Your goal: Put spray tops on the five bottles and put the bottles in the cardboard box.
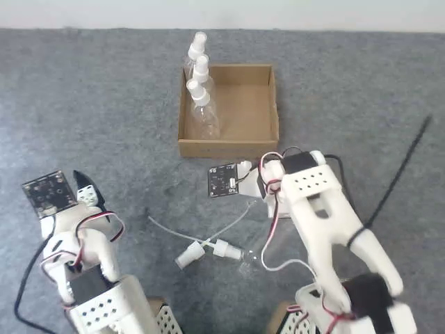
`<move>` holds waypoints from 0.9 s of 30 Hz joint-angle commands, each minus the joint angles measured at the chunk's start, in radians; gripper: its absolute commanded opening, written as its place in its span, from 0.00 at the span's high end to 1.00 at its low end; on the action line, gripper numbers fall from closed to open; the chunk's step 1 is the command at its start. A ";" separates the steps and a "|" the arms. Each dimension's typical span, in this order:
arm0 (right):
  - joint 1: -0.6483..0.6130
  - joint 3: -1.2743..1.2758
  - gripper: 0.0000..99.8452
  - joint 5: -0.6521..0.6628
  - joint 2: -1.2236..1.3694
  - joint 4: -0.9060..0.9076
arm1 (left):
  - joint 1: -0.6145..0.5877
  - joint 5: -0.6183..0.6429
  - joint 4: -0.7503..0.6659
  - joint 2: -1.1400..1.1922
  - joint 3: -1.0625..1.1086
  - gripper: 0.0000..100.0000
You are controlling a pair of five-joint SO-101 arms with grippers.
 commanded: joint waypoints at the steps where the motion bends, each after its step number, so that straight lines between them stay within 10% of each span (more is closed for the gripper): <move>1: -0.005 -0.014 0.74 0.026 0.051 -0.051 | 0.000 0.011 -0.031 -0.012 -0.018 0.91; 27: 0.028 -0.008 0.90 -0.017 0.160 -0.202 | 0.000 0.011 -0.031 -0.012 -0.018 0.91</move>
